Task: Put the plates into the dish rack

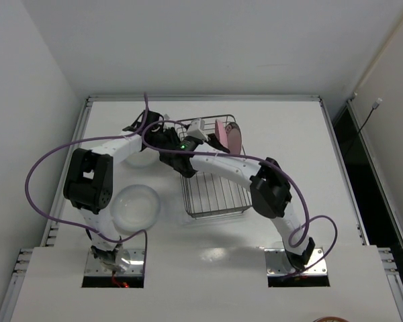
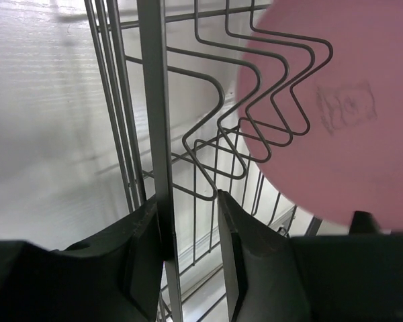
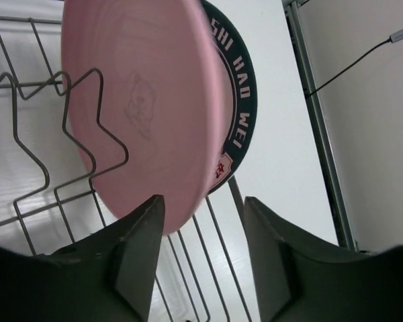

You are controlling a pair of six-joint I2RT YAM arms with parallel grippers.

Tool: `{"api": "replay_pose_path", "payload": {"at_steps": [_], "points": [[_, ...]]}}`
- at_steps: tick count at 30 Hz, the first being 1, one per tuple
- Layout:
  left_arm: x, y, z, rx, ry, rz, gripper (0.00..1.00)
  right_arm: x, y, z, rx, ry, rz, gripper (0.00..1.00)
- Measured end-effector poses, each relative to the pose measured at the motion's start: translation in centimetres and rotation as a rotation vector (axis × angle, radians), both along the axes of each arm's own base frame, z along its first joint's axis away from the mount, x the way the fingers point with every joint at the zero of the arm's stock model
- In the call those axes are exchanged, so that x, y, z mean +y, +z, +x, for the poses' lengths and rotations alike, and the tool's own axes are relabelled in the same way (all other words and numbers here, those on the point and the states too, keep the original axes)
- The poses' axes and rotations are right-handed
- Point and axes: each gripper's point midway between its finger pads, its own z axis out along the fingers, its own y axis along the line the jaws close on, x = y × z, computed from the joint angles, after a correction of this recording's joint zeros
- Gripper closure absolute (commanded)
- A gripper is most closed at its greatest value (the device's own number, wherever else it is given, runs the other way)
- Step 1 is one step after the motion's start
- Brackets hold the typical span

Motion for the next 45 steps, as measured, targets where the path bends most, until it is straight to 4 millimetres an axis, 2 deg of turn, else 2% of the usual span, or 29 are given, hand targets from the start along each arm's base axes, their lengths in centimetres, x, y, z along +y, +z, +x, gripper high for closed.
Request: {"api": "replay_pose_path", "payload": {"at_steps": [4,8,13,17,19,22,25,29,33,35,40,42,45], "points": [[0.0,0.1,0.1,-0.004,0.0,-0.001,0.66,-0.1,0.5,-0.3,-0.001,0.008,-0.004,0.2],[0.0,0.3,0.2,-0.011,-0.003,0.0,0.62,-0.2,3.2,-0.1,-0.035,0.022,0.014,0.12],[0.2,0.8,0.7,-0.032,-0.004,0.02,0.59,0.4,9.0,0.6,-0.146,0.036,0.106,0.11],[1.0,1.3,1.7,-0.065,0.014,0.086,0.56,-0.7,12.9,-0.2,-0.202,0.043,0.151,0.11],[1.9,1.9,2.5,-0.095,0.026,0.154,0.55,-1.8,13.7,-0.9,-0.213,0.045,0.157,0.11],[4.0,3.8,4.7,-0.174,0.082,0.29,0.51,-3.8,13.3,-2.4,-0.182,0.052,0.129,0.11],[6.5,5.4,6.7,-0.253,0.154,0.426,0.48,-5.4,11.2,-4.0,-0.126,0.058,0.101,0.11],[9.4,5.0,6.9,-0.25,0.198,0.589,0.47,-7.3,8.1,-5.8,-0.06,0.051,0.073,0.11],[11.2,3.0,7.5,-0.2,0.177,0.724,0.45,-9.9,6.7,-7.6,-0.025,0.038,0.061,0.11],[11.9,0.8,7.8,-0.161,0.148,0.785,0.45,-11.1,7.0,-8.3,-0.036,0.03,0.088,0.11],[12.9,-5.1,6.1,-0.003,0.045,0.881,0.45,-13.0,8.6,-9.1,-0.092,0.015,0.169,0.11],[13.2,-6.4,5.7,0.035,0.024,0.902,0.45,-13.4,9.0,-9.2,-0.104,0.009,0.187,0.11],[13.3,-7.1,5.3,0.061,0.006,0.913,0.45,-13.3,9.1,-9.1,-0.11,0.008,0.2,0.11]]}}
